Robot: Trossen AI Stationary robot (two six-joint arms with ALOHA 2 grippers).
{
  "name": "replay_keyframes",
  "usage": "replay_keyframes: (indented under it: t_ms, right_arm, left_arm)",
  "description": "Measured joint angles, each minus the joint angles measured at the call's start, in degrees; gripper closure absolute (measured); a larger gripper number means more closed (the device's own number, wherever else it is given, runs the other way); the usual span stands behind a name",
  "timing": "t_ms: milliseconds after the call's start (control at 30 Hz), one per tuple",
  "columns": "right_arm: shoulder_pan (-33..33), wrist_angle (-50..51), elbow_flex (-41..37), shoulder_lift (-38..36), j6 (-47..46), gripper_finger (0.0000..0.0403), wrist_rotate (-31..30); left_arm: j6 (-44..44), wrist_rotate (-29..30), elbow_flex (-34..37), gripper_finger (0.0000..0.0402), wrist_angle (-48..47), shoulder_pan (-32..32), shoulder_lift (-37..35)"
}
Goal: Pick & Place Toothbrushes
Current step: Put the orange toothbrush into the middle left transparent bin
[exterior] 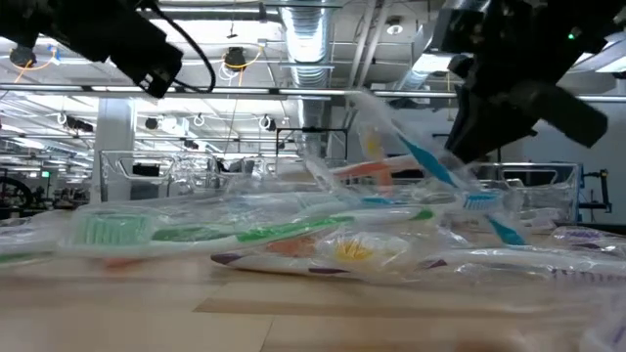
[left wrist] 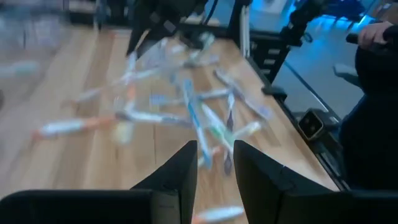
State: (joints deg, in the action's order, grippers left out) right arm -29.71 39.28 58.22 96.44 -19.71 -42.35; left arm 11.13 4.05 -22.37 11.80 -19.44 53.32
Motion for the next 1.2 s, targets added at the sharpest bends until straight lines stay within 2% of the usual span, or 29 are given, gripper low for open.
replay_keyframes:
  t_ms: [167, 467, 600, 833, 1033, 1200]
  right_arm:
    - [-0.2, 8.9, 3.0, 2.4, -5.4, 0.0390, -5.9]
    - [-2.0, 8.6, 3.7, 3.2, -5.4, 0.0390, -7.6]
    - [-4.2, 8.5, 6.3, 3.2, -5.4, 0.0390, -11.4]
    - [-8.0, 10.2, 12.6, 3.2, -9.1, 0.0390, -25.7]
    - [-12.0, 7.3, 14.9, 3.1, -10.4, 0.0390, -38.9]
    - [-12.5, 3.5, 14.9, 3.1, -10.4, 0.0390, -42.6]
  left_arm:
    - [-4.7, 0.0, 0.0, 0.0302, 4.4, 0.0, 0.0]
    - [-6.9, 0.0, 0.0, 0.0302, 7.6, 0.0, 0.0]
    - [-9.5, 0.0, 0.2, 0.0302, 10.1, 0.0, 1.7]
    - [-15.2, 0.3, 4.7, 0.0302, 37.4, -0.1, 13.0]
    - [-15.3, 1.6, 5.2, 0.0302, 58.6, -0.1, 23.1]
    - [-16.2, 5.1, 4.9, 0.0302, 71.9, 0.0, 31.2]
